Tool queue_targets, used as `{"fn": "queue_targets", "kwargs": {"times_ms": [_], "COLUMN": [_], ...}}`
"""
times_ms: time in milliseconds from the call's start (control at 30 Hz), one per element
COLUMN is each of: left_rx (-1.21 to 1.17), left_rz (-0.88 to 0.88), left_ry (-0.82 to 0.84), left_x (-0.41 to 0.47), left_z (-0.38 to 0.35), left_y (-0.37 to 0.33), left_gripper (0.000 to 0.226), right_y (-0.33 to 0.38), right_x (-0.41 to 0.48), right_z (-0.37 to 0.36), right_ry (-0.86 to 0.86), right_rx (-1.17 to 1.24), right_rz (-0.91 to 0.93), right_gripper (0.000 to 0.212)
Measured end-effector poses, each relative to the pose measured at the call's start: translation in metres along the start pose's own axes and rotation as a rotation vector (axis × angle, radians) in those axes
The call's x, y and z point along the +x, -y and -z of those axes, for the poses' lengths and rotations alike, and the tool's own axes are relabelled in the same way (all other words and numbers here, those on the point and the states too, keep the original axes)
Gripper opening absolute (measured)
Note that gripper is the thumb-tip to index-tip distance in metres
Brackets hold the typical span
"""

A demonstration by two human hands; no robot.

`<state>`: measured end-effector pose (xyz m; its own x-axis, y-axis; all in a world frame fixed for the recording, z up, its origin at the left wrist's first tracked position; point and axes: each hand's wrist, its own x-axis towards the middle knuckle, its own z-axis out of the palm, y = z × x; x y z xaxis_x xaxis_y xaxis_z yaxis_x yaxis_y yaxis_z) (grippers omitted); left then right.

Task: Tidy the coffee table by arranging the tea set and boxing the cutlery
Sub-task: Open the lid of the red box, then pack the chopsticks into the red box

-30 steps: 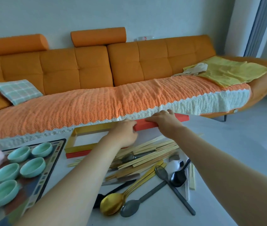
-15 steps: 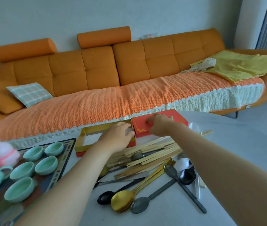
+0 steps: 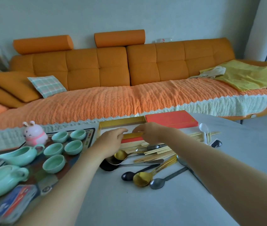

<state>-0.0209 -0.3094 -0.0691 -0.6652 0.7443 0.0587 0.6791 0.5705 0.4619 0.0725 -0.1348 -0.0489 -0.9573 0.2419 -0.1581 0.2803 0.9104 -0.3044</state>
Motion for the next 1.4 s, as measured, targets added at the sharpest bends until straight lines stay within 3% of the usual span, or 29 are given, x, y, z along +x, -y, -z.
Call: {"fn": "queue_targets", "kwargs": {"times_ms": [133,333,533,700,833,1100,1300,1400], "left_rx": [-0.024,-0.009,0.025,-0.021,0.125,0.193,0.138,0.097], "left_rz": [0.000,-0.029,-0.184,-0.301,-0.297,-0.242,-0.220,-0.202], "left_ry": [0.042,0.040,-0.177,-0.126,-0.103,-0.116,-0.243,-0.285], "left_x": [-0.020,-0.045,-0.061,-0.064,-0.062,-0.056,-0.055,-0.056], "left_z": [0.008,0.007,-0.004,-0.021,-0.040,-0.039,-0.027,-0.017], "left_y": [0.001,-0.001,-0.026,-0.068,-0.078,-0.065,-0.044,-0.033], "left_gripper": [0.037,0.038,0.034,0.027,0.024,0.022,0.018,0.011], "right_y": [0.017,0.028,0.023,0.000,-0.009,-0.003,0.018,0.027], "right_x": [-0.023,-0.052,-0.084,-0.114,-0.115,-0.093,-0.081,-0.080], "right_z": [-0.006,-0.018,-0.019,-0.026,-0.033,-0.038,-0.036,-0.034], "right_ry": [0.007,-0.058,-0.325,-0.226,-0.183,-0.340,-0.434,-0.432], "right_rx": [-0.138,0.013,-0.027,-0.228,-0.314,-0.428,-0.342,-0.146], "right_rz": [-0.022,-0.082,-0.128,-0.241,-0.213,-0.019,0.088,0.084], "right_gripper": [0.059,0.064,0.051,0.056,0.051,0.026,0.024,0.022]}}
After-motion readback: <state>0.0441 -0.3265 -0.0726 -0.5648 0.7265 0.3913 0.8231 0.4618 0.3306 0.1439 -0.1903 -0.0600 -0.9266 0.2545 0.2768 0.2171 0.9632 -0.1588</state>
